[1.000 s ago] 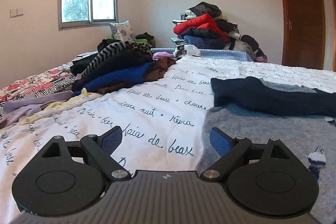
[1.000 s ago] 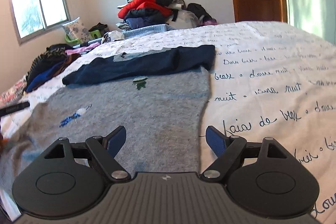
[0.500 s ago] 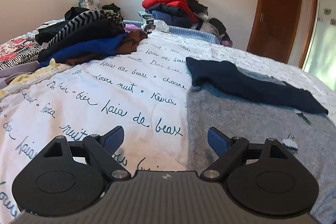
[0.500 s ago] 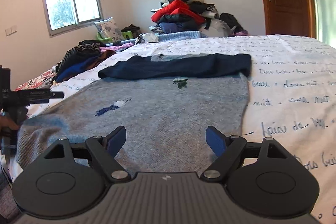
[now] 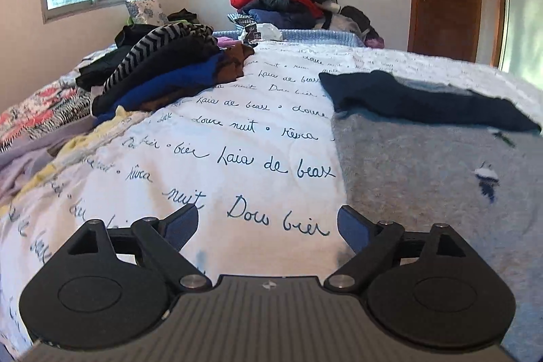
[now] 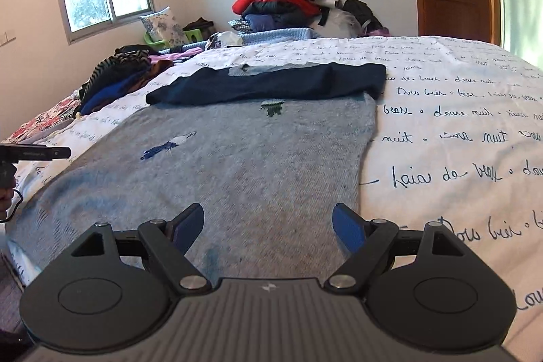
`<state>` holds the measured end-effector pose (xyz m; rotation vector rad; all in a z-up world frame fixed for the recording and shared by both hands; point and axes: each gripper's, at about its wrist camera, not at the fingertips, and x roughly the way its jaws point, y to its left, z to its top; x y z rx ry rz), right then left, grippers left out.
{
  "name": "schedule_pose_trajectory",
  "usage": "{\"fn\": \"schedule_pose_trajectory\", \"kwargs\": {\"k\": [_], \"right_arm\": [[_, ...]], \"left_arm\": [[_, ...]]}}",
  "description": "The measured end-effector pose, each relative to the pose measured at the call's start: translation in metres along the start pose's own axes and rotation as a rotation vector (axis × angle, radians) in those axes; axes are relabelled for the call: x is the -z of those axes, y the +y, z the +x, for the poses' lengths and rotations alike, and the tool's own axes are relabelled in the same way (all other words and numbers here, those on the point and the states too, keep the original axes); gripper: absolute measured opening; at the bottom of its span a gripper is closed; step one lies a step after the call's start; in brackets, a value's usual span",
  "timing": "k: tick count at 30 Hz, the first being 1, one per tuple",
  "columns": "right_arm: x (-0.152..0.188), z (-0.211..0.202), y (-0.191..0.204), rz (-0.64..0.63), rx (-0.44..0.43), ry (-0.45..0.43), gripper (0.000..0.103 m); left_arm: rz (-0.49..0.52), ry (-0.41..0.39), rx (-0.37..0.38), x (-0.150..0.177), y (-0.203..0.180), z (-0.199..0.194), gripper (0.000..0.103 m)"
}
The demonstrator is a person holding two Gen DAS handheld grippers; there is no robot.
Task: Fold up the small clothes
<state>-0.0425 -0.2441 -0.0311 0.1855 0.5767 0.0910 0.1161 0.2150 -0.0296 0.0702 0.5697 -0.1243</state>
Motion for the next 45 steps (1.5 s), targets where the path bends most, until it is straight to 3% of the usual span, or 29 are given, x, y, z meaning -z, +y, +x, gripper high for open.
{"fn": "schedule_pose_trajectory", "kwargs": {"k": [2, 5, 10, 13, 23, 29, 33, 35, 36, 37, 41, 45], "right_arm": [[0.001, -0.007, -0.004, 0.034, -0.01, 0.018, 0.083], [0.003, -0.017, -0.015, 0.115, -0.037, 0.052, 0.083], [0.01, -0.035, -0.026, 0.173, -0.06, 0.08, 0.083], [0.014, -0.044, -0.027, 0.161, -0.048, 0.084, 0.083], [0.035, -0.057, -0.03, 0.191, -0.107, 0.116, 0.083], [0.04, -0.059, -0.039, 0.249, -0.131, 0.124, 0.083], [0.043, -0.06, -0.041, 0.273, -0.2, 0.153, 0.083], [0.044, -0.061, -0.039, 0.279, -0.235, 0.162, 0.083], [0.044, -0.06, -0.039, 0.29, -0.256, 0.167, 0.083], [0.045, -0.059, -0.038, 0.298, -0.272, 0.172, 0.083], [0.047, -0.056, -0.037, 0.332, -0.314, 0.193, 0.068], [0.052, -0.05, -0.047, 0.432, -0.352, 0.209, 0.063]], "left_arm": [[-0.058, -0.009, 0.059, 0.002, 0.006, -0.02, 0.09], [-0.063, 0.005, 0.148, 0.006, 0.007, -0.043, 0.09], [-0.067, 0.106, 0.304, 0.022, 0.003, -0.065, 0.091], [-0.074, 0.144, 0.358, 0.038, -0.001, -0.073, 0.091], [-0.139, 0.235, 0.363, 0.066, -0.01, -0.066, 0.093], [-0.172, 0.242, 0.346, 0.062, -0.015, -0.065, 0.096], [-0.174, 0.235, 0.352, 0.062, -0.016, -0.063, 0.096], [-0.175, 0.214, 0.357, 0.062, -0.015, -0.064, 0.084], [-0.185, 0.212, 0.362, 0.062, -0.014, -0.064, 0.071], [-0.198, 0.215, 0.365, 0.062, -0.013, -0.063, 0.067], [-0.227, 0.22, 0.386, 0.063, -0.009, -0.06, 0.067], [-0.219, 0.219, 0.405, 0.065, -0.012, -0.062, 0.067]]}}
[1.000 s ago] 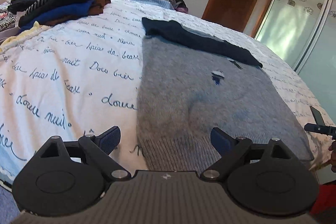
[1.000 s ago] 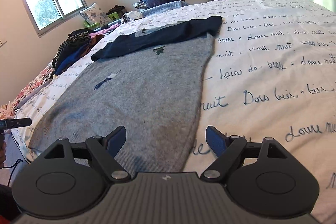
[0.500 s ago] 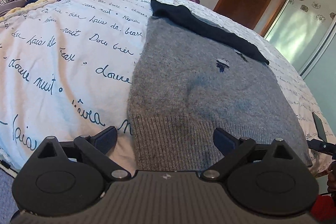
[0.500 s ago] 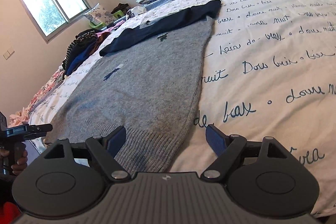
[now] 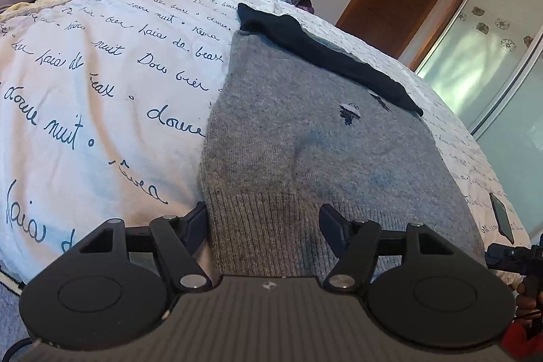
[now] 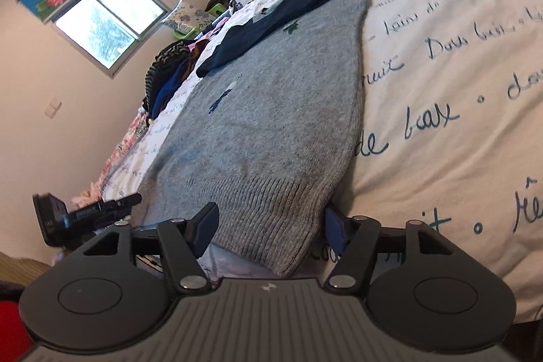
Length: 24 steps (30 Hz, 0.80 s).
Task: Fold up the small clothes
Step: 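Move both open grippers down to the grey sweater's ribbed hem, then close both grippers on the ribbed hem of the grey sweater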
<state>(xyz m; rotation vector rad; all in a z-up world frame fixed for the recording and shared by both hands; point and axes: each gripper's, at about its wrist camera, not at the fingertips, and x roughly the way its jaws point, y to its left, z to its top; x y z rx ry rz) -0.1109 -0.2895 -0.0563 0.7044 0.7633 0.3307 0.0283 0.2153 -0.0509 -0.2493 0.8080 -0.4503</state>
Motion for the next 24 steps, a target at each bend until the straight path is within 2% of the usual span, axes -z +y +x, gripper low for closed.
{"fn": "schedule_pose_trajectory", "kwargs": {"k": [1, 3, 4, 6, 8, 9, 12, 14, 18, 21, 24], "right_arm": [[-0.001, 0.0, -0.003, 0.02, -0.011, 0.001, 0.061], [-0.001, 0.002, -0.005, 0.041, -0.016, 0.005, 0.048], [-0.001, 0.004, -0.006, 0.044, -0.018, 0.009, 0.046], [-0.001, 0.006, -0.006, 0.046, -0.019, 0.01, 0.032], [0.0, 0.007, -0.007, 0.055, -0.021, 0.014, 0.028], [0.001, 0.006, -0.007, 0.059, -0.021, 0.012, 0.022], [0.001, 0.006, -0.009, 0.074, -0.035, 0.022, 0.021], [0.002, 0.006, -0.01, 0.076, -0.051, 0.028, 0.021], [0.002, 0.015, -0.011, 0.094, -0.079, 0.061, 0.021], [0.002, 0.018, -0.016, 0.141, -0.082, 0.059, 0.019], [0.004, 0.015, -0.017, 0.141, -0.063, 0.048, 0.009]], "left_arm": [[0.002, 0.0, 0.002, 0.0, -0.001, 0.0, 0.067], [0.003, -0.002, 0.006, 0.002, -0.001, 0.001, 0.066], [0.002, -0.003, 0.01, 0.002, -0.001, 0.001, 0.065], [-0.004, 0.0, 0.019, 0.002, 0.001, 0.001, 0.062], [-0.013, 0.003, 0.031, 0.003, 0.003, -0.001, 0.059], [-0.02, 0.005, 0.039, 0.003, 0.005, -0.002, 0.057], [-0.058, 0.006, 0.067, 0.004, 0.013, -0.003, 0.053], [-0.088, 0.009, 0.082, 0.004, 0.018, -0.002, 0.047], [-0.108, 0.03, 0.087, 0.005, 0.021, 0.001, 0.009], [-0.098, 0.023, 0.082, 0.007, 0.02, 0.001, 0.007], [-0.068, 0.005, 0.062, 0.008, 0.014, 0.0, 0.006]]}}
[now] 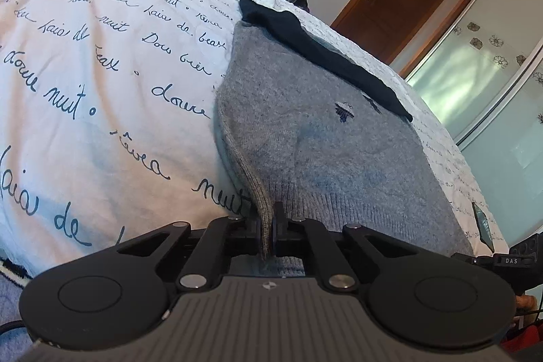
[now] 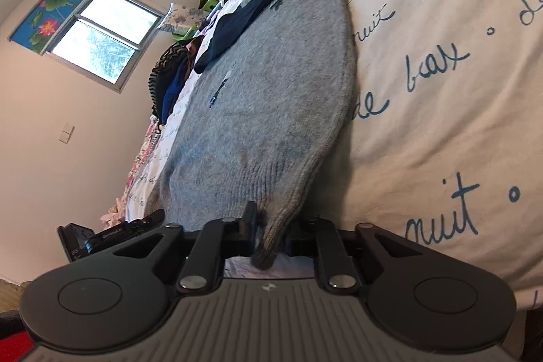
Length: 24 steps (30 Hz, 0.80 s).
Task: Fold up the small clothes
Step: 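Close both grippers on the ribbed hem of the grey sweater, then lift the hem with both grippers and carry it over toward the collar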
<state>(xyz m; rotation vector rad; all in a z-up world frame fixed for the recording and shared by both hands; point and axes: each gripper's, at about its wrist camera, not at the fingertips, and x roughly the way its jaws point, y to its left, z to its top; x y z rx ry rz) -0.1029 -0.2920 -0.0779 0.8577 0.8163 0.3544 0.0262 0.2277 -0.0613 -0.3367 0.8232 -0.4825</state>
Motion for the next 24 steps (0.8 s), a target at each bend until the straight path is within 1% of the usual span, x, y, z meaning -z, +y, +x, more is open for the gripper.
{"fn": "schedule_pose_trajectory", "kwargs": {"k": [2, 6, 8, 11, 15, 17, 20, 24], "right_arm": [[0.0, -0.002, 0.002, -0.014, 0.019, -0.015, 0.007], [0.001, -0.01, 0.016, -0.106, 0.057, -0.059, 0.006], [0.001, -0.013, 0.023, -0.134, 0.061, -0.076, 0.006], [-0.001, -0.017, 0.031, -0.159, 0.043, -0.096, 0.006], [-0.004, -0.019, 0.037, -0.176, 0.015, -0.102, 0.006], [-0.006, -0.017, 0.039, -0.176, 0.004, -0.104, 0.006], [-0.01, -0.016, 0.04, -0.166, -0.021, -0.106, 0.006], [-0.014, -0.016, 0.046, -0.172, -0.045, -0.119, 0.006]], "left_arm": [[0.005, -0.012, -0.007, 0.0, -0.002, -0.001, 0.006], [0.012, -0.042, 0.0, -0.004, -0.007, -0.007, 0.006], [0.017, -0.06, 0.006, -0.005, -0.011, -0.011, 0.006], [0.033, -0.097, 0.027, -0.009, -0.017, -0.017, 0.006], [0.044, -0.118, 0.038, -0.013, -0.025, -0.021, 0.006], [0.052, -0.123, 0.03, -0.015, -0.028, -0.021, 0.006], [0.084, -0.133, -0.008, -0.017, -0.034, -0.022, 0.006], [0.1, -0.179, -0.029, -0.023, -0.041, -0.025, 0.006]]}}
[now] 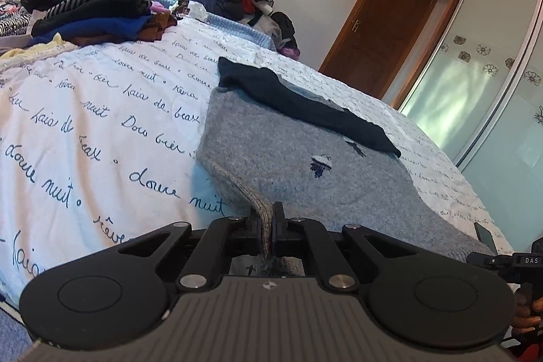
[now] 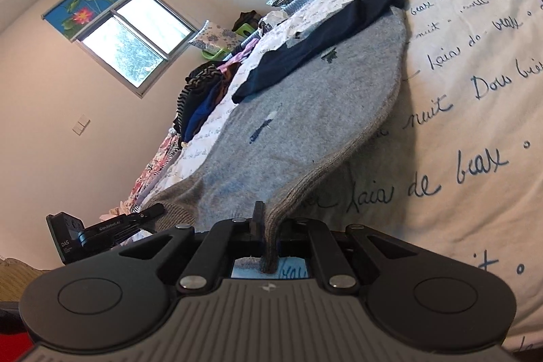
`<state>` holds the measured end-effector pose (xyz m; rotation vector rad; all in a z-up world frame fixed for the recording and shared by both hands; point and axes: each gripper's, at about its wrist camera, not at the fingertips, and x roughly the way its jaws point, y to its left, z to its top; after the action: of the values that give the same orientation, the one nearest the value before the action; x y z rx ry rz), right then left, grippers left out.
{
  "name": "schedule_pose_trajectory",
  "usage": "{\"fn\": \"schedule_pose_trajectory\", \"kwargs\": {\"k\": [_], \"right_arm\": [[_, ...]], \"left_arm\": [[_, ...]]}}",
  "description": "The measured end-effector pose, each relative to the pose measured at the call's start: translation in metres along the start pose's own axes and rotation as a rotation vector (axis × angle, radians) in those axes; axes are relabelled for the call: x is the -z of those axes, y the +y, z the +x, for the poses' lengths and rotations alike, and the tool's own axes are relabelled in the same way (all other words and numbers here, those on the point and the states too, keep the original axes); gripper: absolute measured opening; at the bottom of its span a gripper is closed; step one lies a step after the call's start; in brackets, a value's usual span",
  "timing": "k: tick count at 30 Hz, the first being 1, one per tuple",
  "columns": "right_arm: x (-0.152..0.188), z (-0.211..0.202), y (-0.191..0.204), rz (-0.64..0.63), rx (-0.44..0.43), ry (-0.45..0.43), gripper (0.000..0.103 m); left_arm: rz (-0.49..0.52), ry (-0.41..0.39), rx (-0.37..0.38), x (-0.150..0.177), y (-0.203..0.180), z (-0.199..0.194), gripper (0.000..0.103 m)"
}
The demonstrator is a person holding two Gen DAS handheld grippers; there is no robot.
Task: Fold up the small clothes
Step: 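Lift the hem with both grippers and carry it over toward the collar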
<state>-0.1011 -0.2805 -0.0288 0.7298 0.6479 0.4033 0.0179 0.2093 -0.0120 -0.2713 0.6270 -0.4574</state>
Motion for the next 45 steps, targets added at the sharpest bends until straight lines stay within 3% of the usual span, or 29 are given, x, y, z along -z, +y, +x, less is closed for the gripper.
{"fn": "schedule_pose_trajectory", "kwargs": {"k": [7, 17, 30, 45], "right_arm": [[-0.014, 0.0, 0.001, 0.008, -0.032, -0.035, 0.006], [-0.034, -0.002, 0.002, 0.01, -0.06, -0.112, 0.006], [-0.066, 0.006, 0.006, -0.05, -0.008, -0.211, 0.006], [-0.125, 0.038, -0.01, -0.077, 0.089, -0.302, 0.006]], "left_arm": [[0.009, -0.055, 0.0, -0.014, -0.012, 0.002, 0.006], [-0.087, -0.169, 0.018, -0.031, -0.021, 0.012, 0.006], [-0.131, -0.251, -0.035, -0.062, -0.024, 0.021, 0.006], [-0.093, -0.303, -0.052, -0.126, -0.042, 0.08, 0.006]]}}
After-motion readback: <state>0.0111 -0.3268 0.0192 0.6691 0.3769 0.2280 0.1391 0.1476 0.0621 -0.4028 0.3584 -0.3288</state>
